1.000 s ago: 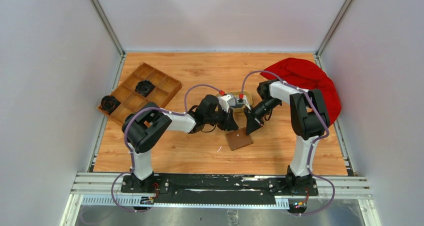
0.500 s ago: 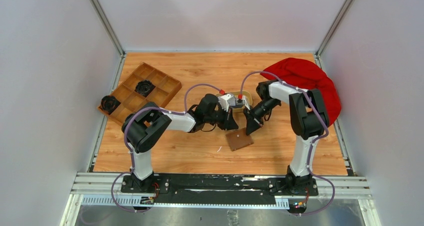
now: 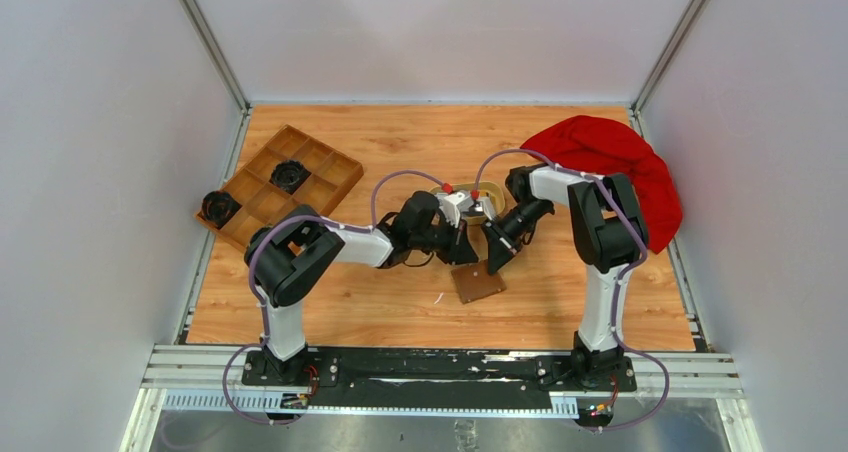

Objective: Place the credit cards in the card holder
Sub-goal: Close the card holder at the center of the board.

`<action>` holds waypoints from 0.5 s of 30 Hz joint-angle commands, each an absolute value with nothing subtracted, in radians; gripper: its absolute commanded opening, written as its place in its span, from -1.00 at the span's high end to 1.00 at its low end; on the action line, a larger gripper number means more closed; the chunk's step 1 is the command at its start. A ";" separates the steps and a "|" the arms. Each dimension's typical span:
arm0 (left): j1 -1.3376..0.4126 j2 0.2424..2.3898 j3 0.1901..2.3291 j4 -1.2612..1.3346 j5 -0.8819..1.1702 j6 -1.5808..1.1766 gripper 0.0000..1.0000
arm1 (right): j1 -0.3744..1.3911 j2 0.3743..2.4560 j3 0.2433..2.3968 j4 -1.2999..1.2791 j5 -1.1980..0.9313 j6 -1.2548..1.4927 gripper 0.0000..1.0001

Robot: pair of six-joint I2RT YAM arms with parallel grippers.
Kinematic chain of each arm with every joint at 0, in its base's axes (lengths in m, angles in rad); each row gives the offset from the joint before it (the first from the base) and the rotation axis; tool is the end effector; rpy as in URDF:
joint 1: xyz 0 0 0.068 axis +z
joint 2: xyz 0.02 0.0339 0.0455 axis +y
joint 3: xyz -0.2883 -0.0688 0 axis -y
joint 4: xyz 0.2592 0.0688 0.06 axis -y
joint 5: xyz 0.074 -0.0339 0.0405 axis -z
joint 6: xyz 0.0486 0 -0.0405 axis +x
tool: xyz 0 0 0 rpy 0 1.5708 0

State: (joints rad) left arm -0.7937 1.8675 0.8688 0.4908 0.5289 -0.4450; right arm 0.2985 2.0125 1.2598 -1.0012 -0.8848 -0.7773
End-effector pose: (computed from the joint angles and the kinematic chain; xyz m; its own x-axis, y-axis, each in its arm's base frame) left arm 0.2605 -0.2998 0.1474 -0.7059 0.1877 -0.6830 0.6878 0.4120 -0.5976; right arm 0.3276 0.1402 0.1377 -0.6337 -0.6598 -0.4038 -0.6959 0.2583 0.6700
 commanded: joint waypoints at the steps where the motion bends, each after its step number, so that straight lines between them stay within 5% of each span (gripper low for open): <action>1: -0.812 1.864 0.848 0.486 0.515 -0.447 1.00 | 0.320 2.052 1.270 -0.983 -0.828 -0.723 0.99; 15: -0.832 1.879 0.837 0.486 0.497 -0.457 1.00 | 0.325 2.061 1.275 -0.976 -0.796 -0.701 0.99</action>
State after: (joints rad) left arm -0.8139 1.8675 0.8520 0.4992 0.5079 -0.4500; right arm 0.3031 2.0232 1.2663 -0.9977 -0.8692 -0.7017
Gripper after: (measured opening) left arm 0.008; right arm 0.007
